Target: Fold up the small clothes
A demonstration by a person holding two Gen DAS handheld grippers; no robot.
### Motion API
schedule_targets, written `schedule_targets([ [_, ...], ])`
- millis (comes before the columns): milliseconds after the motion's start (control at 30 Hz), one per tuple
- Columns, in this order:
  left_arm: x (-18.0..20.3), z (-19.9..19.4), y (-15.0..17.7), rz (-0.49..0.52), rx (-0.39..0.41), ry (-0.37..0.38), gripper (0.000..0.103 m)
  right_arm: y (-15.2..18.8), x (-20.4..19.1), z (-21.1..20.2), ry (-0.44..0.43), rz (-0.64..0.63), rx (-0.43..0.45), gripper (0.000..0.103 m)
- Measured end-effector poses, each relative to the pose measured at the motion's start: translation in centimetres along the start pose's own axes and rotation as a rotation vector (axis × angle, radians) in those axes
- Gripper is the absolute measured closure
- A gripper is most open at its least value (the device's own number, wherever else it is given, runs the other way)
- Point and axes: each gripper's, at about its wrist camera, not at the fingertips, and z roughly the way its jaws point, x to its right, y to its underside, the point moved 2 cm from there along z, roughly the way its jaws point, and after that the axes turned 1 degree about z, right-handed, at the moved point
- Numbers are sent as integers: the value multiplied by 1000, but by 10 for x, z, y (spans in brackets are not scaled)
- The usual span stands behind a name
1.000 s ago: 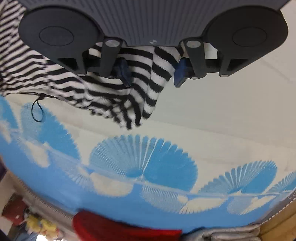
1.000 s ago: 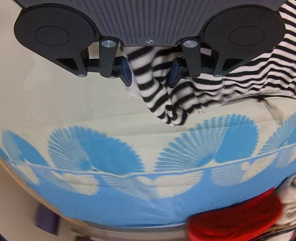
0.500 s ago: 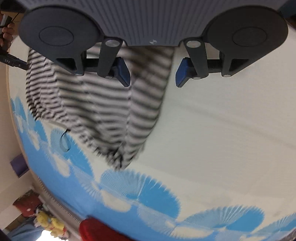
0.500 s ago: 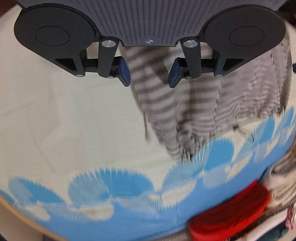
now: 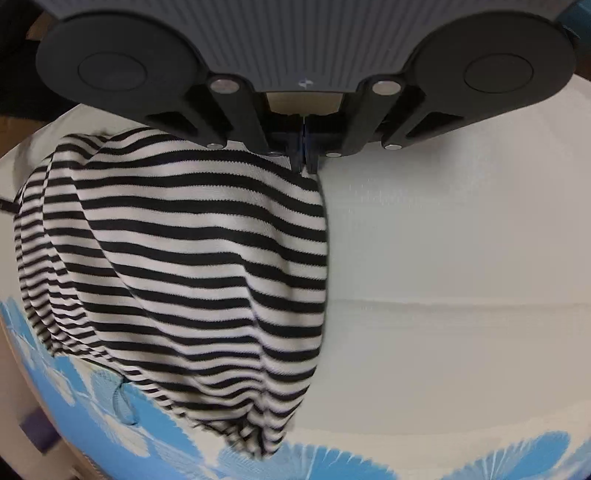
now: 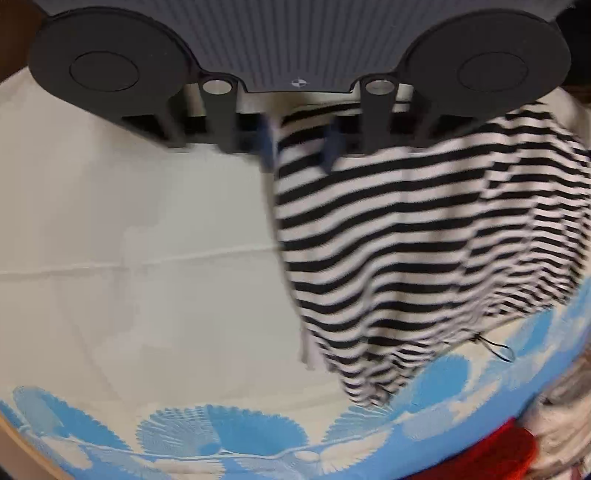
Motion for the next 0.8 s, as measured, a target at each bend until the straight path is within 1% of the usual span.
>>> schedule_targets([
  [67,-4,-16,-1,-18,70,9,103,-3,1,-8,-31,17,36,99],
  [100,-10,-25,-1,-42,108,-2,103,-6,5,-12,-52,39,54,99],
  [133,-17,-30,0,-70,123,-12,103,-8,9,-16,-70,69,70,100],
  [167,-27,-30,3,-95,107,-45,103,-9,14,-21,-79,100,90,100],
  [200,-32,-24,7,-91,63,-92,103,-10,17,-24,-78,112,97,100],
  [233,-32,-14,12,-67,5,-128,103,-10,20,-23,-61,112,85,102],
  [267,-27,-5,17,-24,-49,-143,103,-8,22,-18,-14,100,50,103],
  [300,-19,0,20,26,-79,-154,103,-4,23,-9,60,73,6,103],
  [333,-14,2,21,59,-87,-171,103,0,23,-2,90,57,-36,103],
  [367,-10,2,20,65,-81,-182,101,2,23,3,95,53,-62,103],
  [400,-9,-1,17,53,-71,-186,100,2,20,4,96,43,-64,103],
  [433,-10,-4,15,36,-53,-190,99,0,17,3,97,33,-45,103],
  [500,-12,-14,8,13,7,-213,84,-6,13,-3,80,31,7,102],
  [533,-13,-21,4,-4,51,-219,69,-8,12,-6,82,34,27,102],
  [567,-14,-28,0,-25,100,-207,64,-11,10,-9,103,32,63,101],
  [600,-14,-33,-3,-39,136,-192,63,-15,8,-13,123,29,101,93],
  [633,-12,-37,-6,-49,175,-174,63,-17,6,-16,130,27,142,81],
  [667,-7,-40,-11,-53,217,-160,63,-21,4,-20,125,28,188,76],
  [733,5,-37,-23,-46,270,-152,59,-28,-2,-25,105,15,274,73],
  [800,16,-37,-28,-29,316,-168,56,-34,-7,-24,110,-17,324,70],
])
